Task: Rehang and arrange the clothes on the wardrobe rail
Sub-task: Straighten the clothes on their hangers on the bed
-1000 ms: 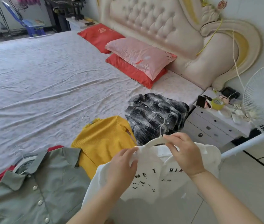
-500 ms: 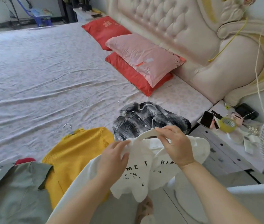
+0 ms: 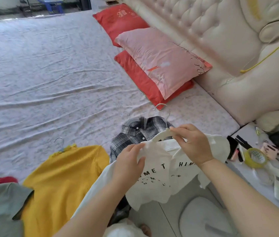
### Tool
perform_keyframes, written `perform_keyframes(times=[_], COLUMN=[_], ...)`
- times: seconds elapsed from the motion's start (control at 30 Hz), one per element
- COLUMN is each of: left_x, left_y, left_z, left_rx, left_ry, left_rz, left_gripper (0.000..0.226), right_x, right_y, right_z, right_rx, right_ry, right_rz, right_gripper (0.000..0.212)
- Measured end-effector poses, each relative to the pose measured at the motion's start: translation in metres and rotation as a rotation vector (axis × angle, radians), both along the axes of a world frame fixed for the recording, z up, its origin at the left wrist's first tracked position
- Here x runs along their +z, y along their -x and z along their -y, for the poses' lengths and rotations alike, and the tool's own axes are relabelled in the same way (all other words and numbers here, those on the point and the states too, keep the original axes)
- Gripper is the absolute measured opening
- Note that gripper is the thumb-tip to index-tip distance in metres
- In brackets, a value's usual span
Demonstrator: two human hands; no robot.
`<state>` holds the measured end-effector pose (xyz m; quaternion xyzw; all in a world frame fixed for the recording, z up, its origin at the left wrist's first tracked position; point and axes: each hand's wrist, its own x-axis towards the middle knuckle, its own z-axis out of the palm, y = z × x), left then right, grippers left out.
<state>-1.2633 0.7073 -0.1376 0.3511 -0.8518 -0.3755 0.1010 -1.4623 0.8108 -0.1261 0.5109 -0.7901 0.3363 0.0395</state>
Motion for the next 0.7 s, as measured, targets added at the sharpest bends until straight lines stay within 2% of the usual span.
perform_keyframes(times=[0.3,0.7], left_x=[-0.04,-0.135], left_y=[0.047,0.115], left_z=[0.065,0.153], left_rx=[0.107,0.413], left_ry=[-0.078,-0.138], left_rz=[0.054,0.197], left_gripper=[0.043,0.045], right_x=[-0.048,-0.156], right_y=[0.055,0.118], right_z=[0.091,0.226], right_rx=[0.096,0.226], right_ry=[-0.119,-0.394], right_rz=[0.104,0.214], right_gripper=[0.031,0.029])
